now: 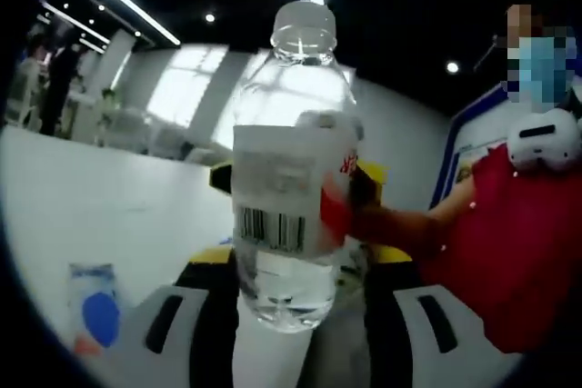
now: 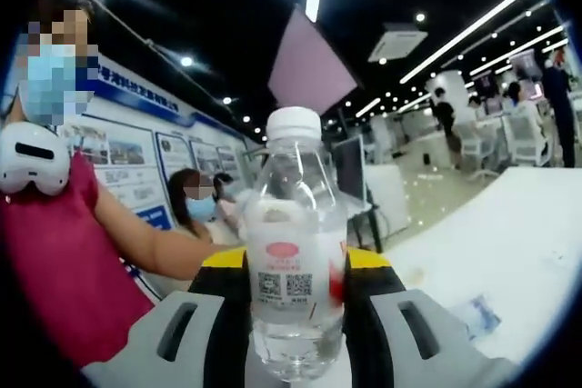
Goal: Arrange the tabletop items into an orderly group along one side of the table until the central work area is clear of visible clutter.
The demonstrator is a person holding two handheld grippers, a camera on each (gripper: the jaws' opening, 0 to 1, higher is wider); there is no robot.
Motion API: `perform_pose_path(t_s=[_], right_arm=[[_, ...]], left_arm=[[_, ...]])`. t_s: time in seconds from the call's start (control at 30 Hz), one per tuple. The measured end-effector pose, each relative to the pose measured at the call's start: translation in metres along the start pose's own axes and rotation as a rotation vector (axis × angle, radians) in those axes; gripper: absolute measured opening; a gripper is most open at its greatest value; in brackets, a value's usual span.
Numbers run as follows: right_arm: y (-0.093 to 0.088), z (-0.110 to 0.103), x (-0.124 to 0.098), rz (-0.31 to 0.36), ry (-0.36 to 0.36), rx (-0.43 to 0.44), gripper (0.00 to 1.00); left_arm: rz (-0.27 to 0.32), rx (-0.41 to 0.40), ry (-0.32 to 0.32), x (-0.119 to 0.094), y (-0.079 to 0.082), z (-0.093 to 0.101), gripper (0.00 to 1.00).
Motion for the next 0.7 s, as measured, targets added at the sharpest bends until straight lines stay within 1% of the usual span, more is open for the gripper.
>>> perform_pose_path(t_s=[0.1, 0.13, 0.33, 0.4, 0.47, 0.7], right_arm=[[-0.0007, -0.002, 0.0009, -0.001, 0.013, -0.009, 0.37], [-0.0011, -0.0027, 0.0012, -0.001, 0.018, -0.01, 0.38], [-0.0059, -0.0024, 0.0026, -0.018, 0.037, -0.002, 0.39], [-0.0067, -0.0035, 0.0037, -0.024, 0.042, 0.012, 0.39], [-0.0068, -0.0039, 0.0044, -0.03, 0.042, 0.016, 0.39], [-0.0057, -0.0026, 0.0091, -0.05, 0.038, 0.043, 0.4]], left_arm=[[0.005, 0.003, 0.006, -0.0004, 0.001, -0.0017, 0.42], [0.006, 0.007, 0.01, -0.0008, 0.0013, -0.0022, 0.41], [-0.017, 0.038, -0.001, -0.0032, -0.0017, -0.0007, 0.4], [-0.027, 0.022, -0.009, -0.0045, -0.0019, 0.0007, 0.39], [-0.032, 0.031, -0.009, -0.0056, -0.0012, 0.0008, 0.39], [-0.039, 0.029, -0.005, -0.0093, 0.0002, -0.0007, 0.39]])
Point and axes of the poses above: the point that each gripper's makers call its tool centre point, and the gripper's own axes: x roughly forward along the fingers, z roughly to its right, y roughly out of its top, the point moved 7 cm from there along -x, roughly backward along the fingers, and after that the axes turned 12 degrees about z, right-handed, at the moved point
